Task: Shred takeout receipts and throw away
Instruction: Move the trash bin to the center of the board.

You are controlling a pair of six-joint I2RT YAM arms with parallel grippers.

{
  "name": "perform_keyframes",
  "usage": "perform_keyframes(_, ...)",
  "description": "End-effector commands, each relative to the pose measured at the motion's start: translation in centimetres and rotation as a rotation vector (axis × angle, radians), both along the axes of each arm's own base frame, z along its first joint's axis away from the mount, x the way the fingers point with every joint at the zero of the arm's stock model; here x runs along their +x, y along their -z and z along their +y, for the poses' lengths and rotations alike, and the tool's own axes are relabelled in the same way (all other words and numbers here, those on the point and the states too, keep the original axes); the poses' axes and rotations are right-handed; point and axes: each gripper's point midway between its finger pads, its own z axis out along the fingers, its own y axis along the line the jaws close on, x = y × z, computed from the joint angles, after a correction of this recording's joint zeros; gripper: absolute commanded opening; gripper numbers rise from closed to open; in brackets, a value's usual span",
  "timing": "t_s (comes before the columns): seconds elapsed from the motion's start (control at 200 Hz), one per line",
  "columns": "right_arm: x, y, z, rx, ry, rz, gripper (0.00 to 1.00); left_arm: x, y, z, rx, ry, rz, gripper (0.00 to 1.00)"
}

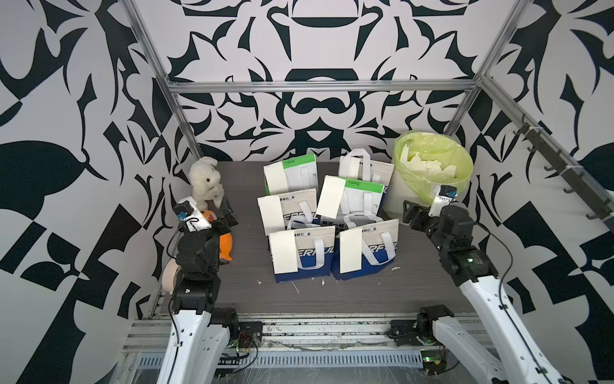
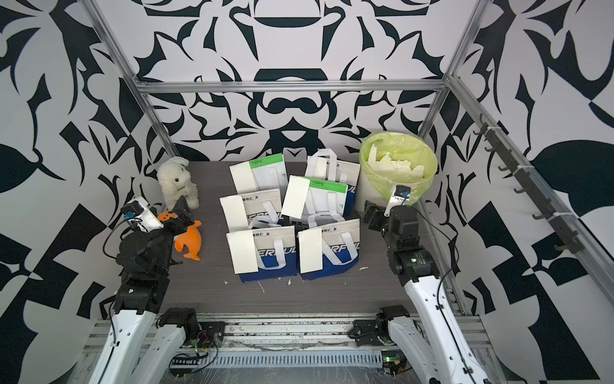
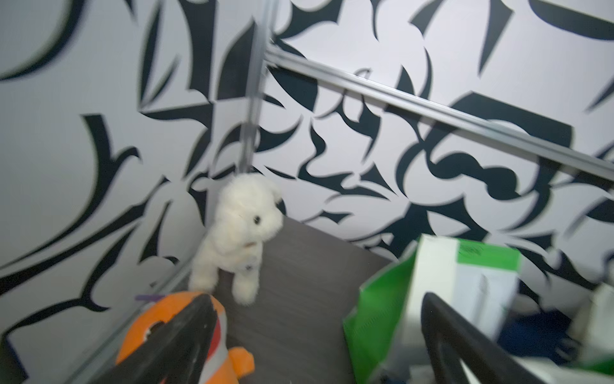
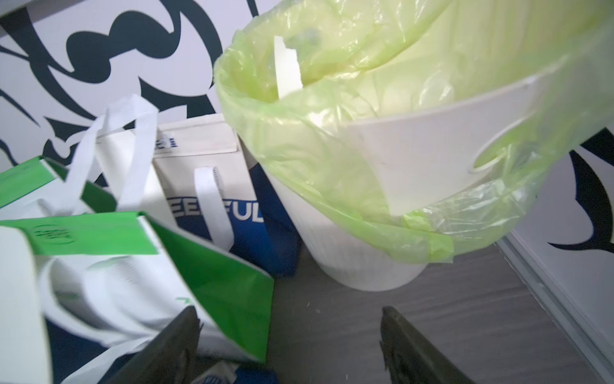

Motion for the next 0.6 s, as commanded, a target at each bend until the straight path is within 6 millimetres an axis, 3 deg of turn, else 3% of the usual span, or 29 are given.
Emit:
perform_keyframes(0.0,-1.9,-2.9,0.8,0.024,-0.044,0.126,0.84,-1.0,1.5,-5.1,-0.024,0.300,0.167,0.99)
perform_keyframes(0.085,-0.6,-6.2,1.0,0.032,-0.046,0.140,0.84,-0.7,1.6,-6.3,-0.025,0.372,0.245,0.99)
perform_keyframes(0.21,3.1,-8.4,0.9,0.020,-0.011,0.203,0.84,-0.6,3.1,-7.5,0.003,0.451,0.380,1.00)
perform_keyframes(0.375,8.8,-10.0,1.1,-0.027,0.003,0.257,0.83,-2.3,3.6,-9.1,-0.009,0.560,0.443,0.99)
perform_keyframes(0.595,14.6,-9.1,1.8,-0.098,-0.033,0.339,0.77,-4.4,3.5,-9.1,0.031,0.579,0.415,0.99)
